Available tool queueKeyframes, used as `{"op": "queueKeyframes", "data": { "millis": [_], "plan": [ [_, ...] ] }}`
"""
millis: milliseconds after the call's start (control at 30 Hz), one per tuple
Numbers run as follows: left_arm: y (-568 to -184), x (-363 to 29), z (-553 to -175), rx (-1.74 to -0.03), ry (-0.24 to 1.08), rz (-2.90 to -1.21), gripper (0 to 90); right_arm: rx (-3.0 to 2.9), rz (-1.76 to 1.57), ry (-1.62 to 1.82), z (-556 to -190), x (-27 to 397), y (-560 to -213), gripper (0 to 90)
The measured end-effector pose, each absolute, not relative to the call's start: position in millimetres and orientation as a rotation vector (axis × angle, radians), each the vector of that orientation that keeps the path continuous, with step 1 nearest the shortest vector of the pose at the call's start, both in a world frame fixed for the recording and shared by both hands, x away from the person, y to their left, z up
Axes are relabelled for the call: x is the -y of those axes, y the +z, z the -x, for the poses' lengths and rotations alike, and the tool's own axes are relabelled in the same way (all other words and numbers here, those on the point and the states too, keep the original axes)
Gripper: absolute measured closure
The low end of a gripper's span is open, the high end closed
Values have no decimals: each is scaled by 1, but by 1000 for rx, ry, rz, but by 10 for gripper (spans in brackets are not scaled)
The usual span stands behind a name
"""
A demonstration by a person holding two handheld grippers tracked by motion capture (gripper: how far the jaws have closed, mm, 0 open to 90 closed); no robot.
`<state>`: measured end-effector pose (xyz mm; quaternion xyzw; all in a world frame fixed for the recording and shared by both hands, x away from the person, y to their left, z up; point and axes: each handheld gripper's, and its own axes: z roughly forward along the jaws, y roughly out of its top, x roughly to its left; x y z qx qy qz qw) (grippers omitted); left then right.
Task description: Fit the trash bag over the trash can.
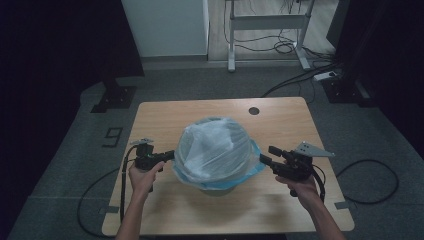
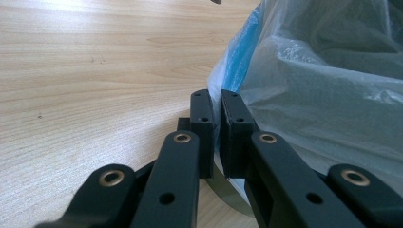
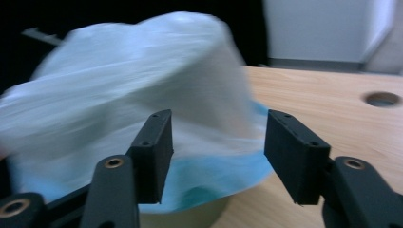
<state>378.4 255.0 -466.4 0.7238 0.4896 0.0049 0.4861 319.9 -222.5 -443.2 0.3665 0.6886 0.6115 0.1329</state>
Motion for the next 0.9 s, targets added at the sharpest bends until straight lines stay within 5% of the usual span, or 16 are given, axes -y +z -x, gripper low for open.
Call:
{"op": "queueKeyframes", "data": {
  "millis": [167, 300, 500, 900],
  "plan": [
    [-466, -254, -378, -1192, 13, -1760, 846, -2070, -955, 1800, -315, 214, -440, 372],
    [-466, -253, -377, -1186, 13, -1766, 846, -2137, -876, 1793, -320, 202, -440, 436],
    [-465, -254, -376, -1175, 20, -1767, 846, -2252, -723, 1736, -312, 190, -452, 884],
    [-468, -263, -369, -1191, 28, -1767, 849, -2467, -789, 1306, -303, 175, -510, 890]
  ]
}}
